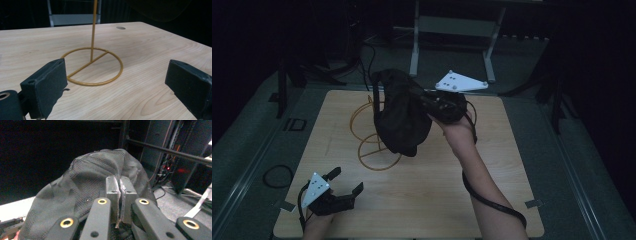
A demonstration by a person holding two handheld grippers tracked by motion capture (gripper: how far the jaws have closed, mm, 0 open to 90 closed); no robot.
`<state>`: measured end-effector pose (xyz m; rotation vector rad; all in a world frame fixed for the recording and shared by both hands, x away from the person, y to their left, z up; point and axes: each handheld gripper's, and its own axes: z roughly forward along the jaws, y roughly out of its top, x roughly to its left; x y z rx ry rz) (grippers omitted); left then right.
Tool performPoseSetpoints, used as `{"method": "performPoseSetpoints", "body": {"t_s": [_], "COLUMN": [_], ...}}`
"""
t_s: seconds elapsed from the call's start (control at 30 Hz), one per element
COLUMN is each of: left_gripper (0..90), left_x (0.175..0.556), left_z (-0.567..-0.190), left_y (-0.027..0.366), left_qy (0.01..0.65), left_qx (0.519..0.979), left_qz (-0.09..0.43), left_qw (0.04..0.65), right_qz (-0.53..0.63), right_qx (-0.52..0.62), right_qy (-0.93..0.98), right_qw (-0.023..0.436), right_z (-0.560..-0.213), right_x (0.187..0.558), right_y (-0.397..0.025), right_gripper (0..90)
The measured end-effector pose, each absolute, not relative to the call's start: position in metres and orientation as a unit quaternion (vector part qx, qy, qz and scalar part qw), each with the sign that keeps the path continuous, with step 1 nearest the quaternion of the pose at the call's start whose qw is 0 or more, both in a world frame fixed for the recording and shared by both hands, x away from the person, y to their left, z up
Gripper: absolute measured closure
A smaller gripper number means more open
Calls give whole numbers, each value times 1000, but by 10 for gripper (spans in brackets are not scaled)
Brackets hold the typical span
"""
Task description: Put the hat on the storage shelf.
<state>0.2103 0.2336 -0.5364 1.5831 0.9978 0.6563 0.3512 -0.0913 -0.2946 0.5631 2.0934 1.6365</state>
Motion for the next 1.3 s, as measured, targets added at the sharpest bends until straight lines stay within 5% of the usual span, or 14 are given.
{"method": "performPoseSetpoints", "body": {"t_s": [0.3, 0.97, 1.1, 1.13, 1.3], "left_gripper": [47, 50, 51, 51, 51], "left_x": [204, 205, 205, 205, 205], "left_z": [-534, -538, -539, -539, -539], "left_y": [228, 231, 231, 230, 229], "left_qy": [409, 406, 407, 407, 403], "left_qx": [665, 667, 670, 671, 673], "left_qz": [316, 309, 308, 307, 306], "left_qw": [539, 543, 540, 539, 539], "right_qz": [570, 518, 532, 537, 528], "right_qx": [196, 209, 211, 200, 194], "right_qy": [777, 816, 812, 815, 820], "right_qw": [182, 149, 109, 85, 105], "right_z": [-310, -339, -342, -344, -346], "right_x": [365, 395, 399, 399, 394], "right_y": [-51, -1, -1, 1, 8], "right_gripper": [875, 862, 795, 719, 643]}}
